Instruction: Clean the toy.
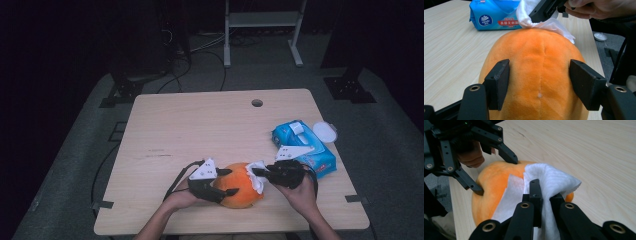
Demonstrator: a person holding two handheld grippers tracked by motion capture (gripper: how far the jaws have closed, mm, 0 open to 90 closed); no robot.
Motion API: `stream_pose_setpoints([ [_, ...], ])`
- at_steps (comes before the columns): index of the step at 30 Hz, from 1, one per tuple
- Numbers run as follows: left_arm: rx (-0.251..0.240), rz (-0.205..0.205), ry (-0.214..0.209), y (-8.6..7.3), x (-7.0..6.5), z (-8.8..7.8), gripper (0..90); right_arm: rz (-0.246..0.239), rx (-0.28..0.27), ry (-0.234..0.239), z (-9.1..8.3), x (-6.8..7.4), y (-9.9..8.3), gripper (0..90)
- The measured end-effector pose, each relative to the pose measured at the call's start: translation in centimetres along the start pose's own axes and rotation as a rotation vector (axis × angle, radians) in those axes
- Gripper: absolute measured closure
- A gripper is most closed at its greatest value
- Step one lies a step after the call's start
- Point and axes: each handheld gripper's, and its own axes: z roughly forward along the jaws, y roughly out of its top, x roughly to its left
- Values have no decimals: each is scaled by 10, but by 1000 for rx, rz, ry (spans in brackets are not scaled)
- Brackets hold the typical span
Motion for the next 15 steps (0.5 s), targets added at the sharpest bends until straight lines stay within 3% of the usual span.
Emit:
stream_pose_setpoints([
  [6,-1,-4,0,0,0,0,341,19,22,-7,-1,-4,-4,849],
  [15,5,13,0,2,-4,3,333,-40,-9,7,-1,13,6,850],
])
